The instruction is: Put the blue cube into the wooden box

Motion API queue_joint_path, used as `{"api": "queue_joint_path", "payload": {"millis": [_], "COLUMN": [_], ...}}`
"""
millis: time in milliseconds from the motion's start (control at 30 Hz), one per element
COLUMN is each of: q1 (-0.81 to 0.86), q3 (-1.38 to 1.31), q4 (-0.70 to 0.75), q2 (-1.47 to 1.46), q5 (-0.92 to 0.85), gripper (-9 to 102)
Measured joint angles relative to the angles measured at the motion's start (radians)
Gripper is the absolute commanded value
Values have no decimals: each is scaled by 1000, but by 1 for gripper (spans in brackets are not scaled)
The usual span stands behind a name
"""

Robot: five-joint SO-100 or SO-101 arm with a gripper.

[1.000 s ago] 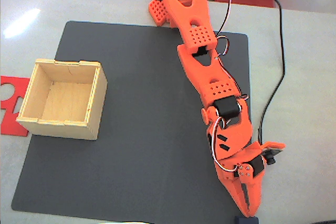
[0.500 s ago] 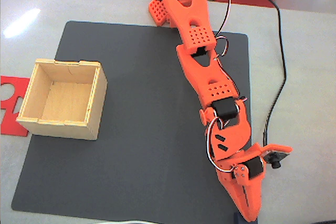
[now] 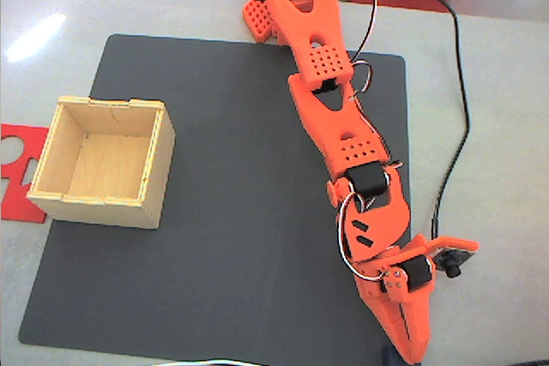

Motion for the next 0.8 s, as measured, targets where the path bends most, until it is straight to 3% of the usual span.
{"api": "queue_joint_path", "payload": {"millis": [267, 633, 800], "q1": [17, 17, 21], "q3": [0, -3, -3], "q4": [54, 345, 410], "q2": [0, 86, 104], "q5": [-44, -46, -46], "gripper": [0, 0, 0]}}
